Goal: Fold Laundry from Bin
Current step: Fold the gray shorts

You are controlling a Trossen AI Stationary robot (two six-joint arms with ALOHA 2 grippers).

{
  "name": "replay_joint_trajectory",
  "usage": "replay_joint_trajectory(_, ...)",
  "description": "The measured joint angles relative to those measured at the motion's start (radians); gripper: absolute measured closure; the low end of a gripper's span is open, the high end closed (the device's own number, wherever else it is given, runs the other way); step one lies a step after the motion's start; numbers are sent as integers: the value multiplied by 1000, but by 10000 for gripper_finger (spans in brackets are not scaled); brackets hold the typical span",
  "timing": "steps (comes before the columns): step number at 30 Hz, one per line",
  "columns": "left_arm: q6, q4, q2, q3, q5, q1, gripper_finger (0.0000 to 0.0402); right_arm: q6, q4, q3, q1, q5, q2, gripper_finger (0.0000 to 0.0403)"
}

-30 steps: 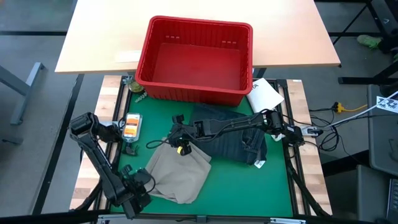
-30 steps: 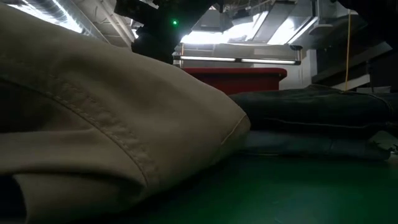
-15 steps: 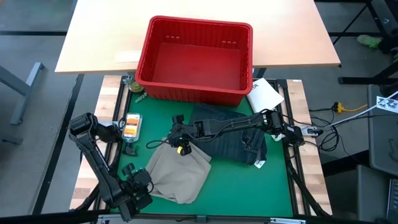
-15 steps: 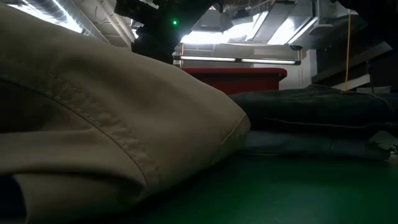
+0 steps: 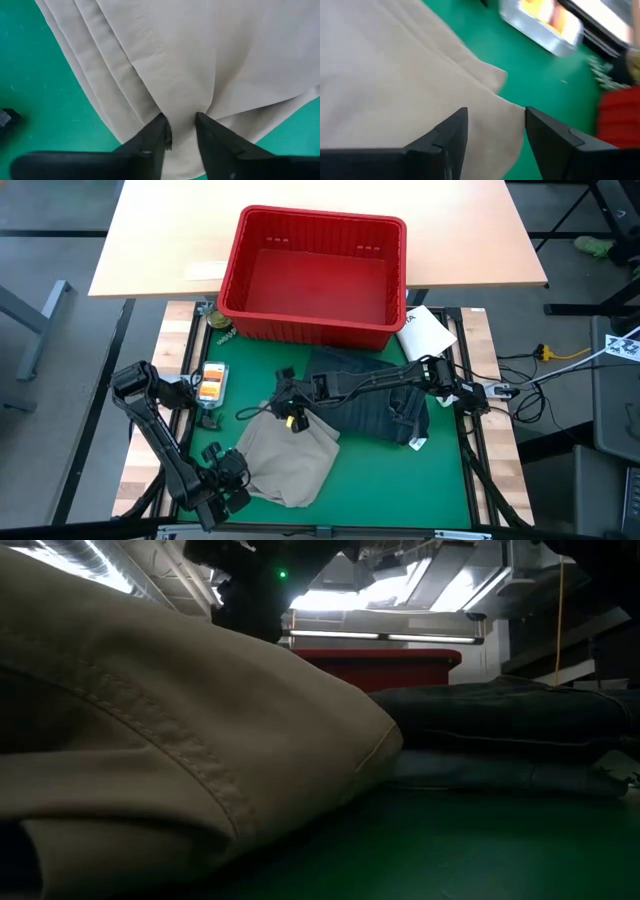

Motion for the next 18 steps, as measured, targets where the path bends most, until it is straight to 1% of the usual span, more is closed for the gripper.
replay_joint_trajectory(3, -1, -2, 0, 0, 0, -3, 349, 0, 3, 0, 5, -109, 0, 207)
replay_joint_trajectory(5, -1, -4, 0, 0, 1, -4, 384, 0, 28, 0, 17, -142, -3, 207)
replay_joint_trajectory(6, -2, -8, 0, 0, 1, -4, 392, 0, 49, 0, 25, -148, -4, 207)
replay_joint_trajectory(12, -1, -20, 0, 0, 20, -3, 398, -6, 170, 1, 124, -155, -6, 207)
replay_joint_trajectory(16, -1, -50, 0, 0, 60, -3, 398, -36, 156, 1, 204, -155, -5, 207)
replay_joint_trajectory(18, -1, -63, 0, -1, 64, -4, 399, -40, 139, 1, 241, -143, -4, 207)
